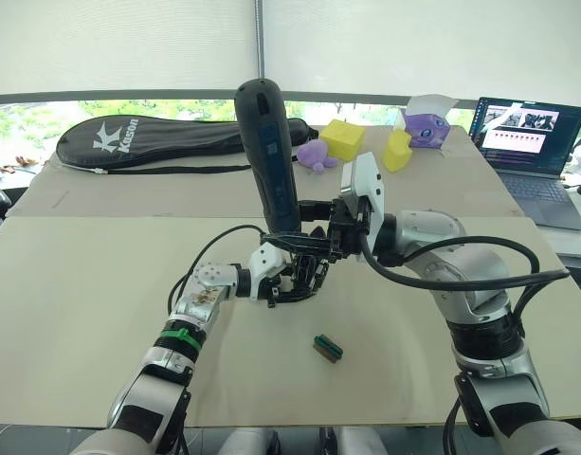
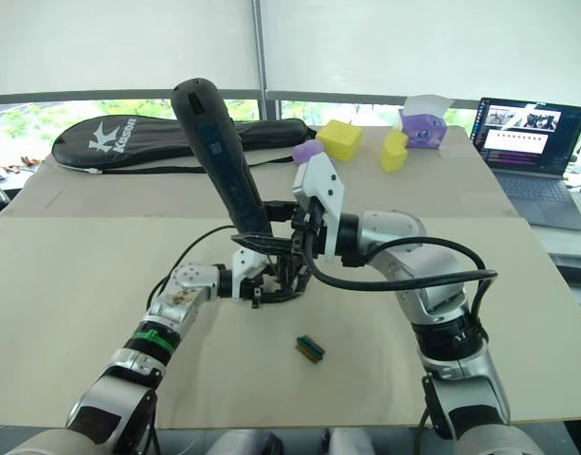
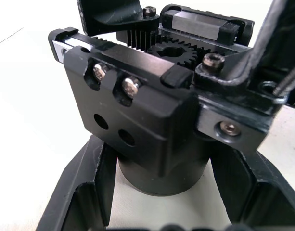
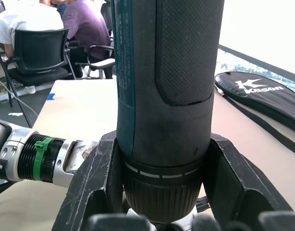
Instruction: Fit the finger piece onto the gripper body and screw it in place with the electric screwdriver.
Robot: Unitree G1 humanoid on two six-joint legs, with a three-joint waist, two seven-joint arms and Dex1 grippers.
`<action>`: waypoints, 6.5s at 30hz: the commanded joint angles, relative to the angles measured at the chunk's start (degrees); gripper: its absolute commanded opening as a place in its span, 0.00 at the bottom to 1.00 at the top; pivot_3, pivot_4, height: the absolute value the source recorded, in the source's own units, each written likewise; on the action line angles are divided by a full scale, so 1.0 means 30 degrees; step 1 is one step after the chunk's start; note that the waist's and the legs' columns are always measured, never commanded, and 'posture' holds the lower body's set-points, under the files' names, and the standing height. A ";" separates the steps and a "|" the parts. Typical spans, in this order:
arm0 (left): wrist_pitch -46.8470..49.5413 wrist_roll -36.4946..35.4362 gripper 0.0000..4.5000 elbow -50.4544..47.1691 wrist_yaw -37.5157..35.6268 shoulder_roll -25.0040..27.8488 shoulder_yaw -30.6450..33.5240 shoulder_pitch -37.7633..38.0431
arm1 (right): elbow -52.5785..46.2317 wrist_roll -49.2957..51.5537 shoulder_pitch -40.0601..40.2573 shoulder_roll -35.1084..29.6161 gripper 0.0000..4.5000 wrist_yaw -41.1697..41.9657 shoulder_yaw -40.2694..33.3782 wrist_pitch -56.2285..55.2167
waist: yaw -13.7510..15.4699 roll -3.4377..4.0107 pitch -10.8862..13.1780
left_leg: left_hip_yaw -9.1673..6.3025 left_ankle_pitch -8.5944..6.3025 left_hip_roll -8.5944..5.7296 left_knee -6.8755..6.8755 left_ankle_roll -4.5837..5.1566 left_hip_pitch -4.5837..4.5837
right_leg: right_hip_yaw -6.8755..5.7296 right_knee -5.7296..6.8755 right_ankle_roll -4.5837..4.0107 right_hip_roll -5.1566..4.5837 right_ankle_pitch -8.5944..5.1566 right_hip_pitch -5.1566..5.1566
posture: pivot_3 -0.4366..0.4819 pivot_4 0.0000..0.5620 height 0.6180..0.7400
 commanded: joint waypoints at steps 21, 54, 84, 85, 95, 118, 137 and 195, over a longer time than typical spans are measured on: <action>-0.0212 -0.0184 0.51 -0.0403 0.0123 0.0075 0.0260 -0.0387 | -0.0065 -0.0597 -0.0220 0.0490 0.43 0.0037 -0.0180 -0.1554 | 0.0000 0.0000 0.0000 | 0.0001 0.0000 0.0000 0.0001 0.0000 0.0000 | -0.0002 0.0001 0.0000 0.0001 0.0000 0.0000 | 0.48 0.27 1.00; -0.0275 -0.0163 0.51 -0.0088 0.0097 0.0106 0.0310 -0.0731 | 0.2295 -0.1231 0.2356 0.0305 0.43 0.0520 -0.0707 -0.3600 | -0.0016 0.0006 -0.0004 | 0.0003 0.0002 0.0000 0.0003 -0.0004 0.0029 | -0.0001 0.0004 0.0000 0.0003 0.0000 0.0026 | 0.48 0.27 1.00; -0.0380 -0.0099 0.51 -0.0206 0.0183 0.0041 0.0356 -0.0671 | 0.4887 -0.3403 0.1794 -0.1689 0.43 0.1744 0.2684 -0.3938 | 0.0047 0.0022 -0.0070 | -0.0008 0.0004 0.0006 -0.0001 -0.0008 0.0092 | 0.0041 0.0008 0.0000 -0.0015 -0.0001 0.0074 | 0.48 0.27 1.00; -0.0387 -0.0100 0.51 -0.0204 0.0183 0.0045 0.0351 -0.0670 | 0.4910 -0.3426 0.1800 -0.1713 0.43 0.1744 0.2742 -0.4033 | 0.0048 0.0021 -0.0071 | -0.0008 0.0005 0.0006 -0.0001 -0.0009 0.0092 | 0.0042 0.0009 0.0000 -0.0016 -0.0001 0.0074 | 0.48 0.27 1.00; -0.0437 -0.0091 0.51 -0.0094 0.0185 0.0065 0.0334 -0.0764 | 0.5304 -0.2989 0.1844 -0.1594 0.43 0.1202 0.2735 -0.2903 | 0.0055 0.0021 -0.0081 | -0.0008 0.0004 0.0007 0.0000 -0.0009 0.0092 | 0.0045 0.0008 -0.0001 -0.0019 0.0000 0.0076 | 0.48 0.27 1.00; -0.0344 -0.0182 0.51 -0.0018 0.0278 0.0119 0.0337 -0.0945 | 0.5355 -0.2414 0.3972 -0.0505 0.43 -0.0044 0.0350 -0.5521 | 0.0044 -0.0062 -0.0317 | -0.0007 0.0004 0.0013 -0.0046 -0.0010 0.0138 | 0.0066 -0.0002 -0.0001 -0.0017 -0.0001 0.0098 | 0.48 0.27 1.00; -0.0202 -0.0206 0.51 -0.0114 0.0319 0.0163 0.0337 -0.0958 | 0.7596 -0.3877 0.3382 -0.0711 0.43 0.0162 0.2466 -0.7128 | 0.0031 -0.0063 -0.0320 | -0.0005 0.0004 0.0018 -0.0051 -0.0010 0.0150 | 0.0074 -0.0004 -0.0002 -0.0015 -0.0002 0.0103 | 0.48 0.27 1.00; 0.2598 -0.1101 0.51 -0.0373 0.1329 -0.1015 0.1025 -0.1393 | 0.4291 -0.3837 0.3807 -0.0815 0.43 -0.4158 0.2140 -0.4233 | 0.0487 -0.0058 -0.0463 | -0.0035 -0.0031 0.0038 -0.0245 0.0035 0.0354 | 0.0064 -0.0171 0.0010 -0.0031 -0.0012 0.0351 | 0.48 0.27 1.00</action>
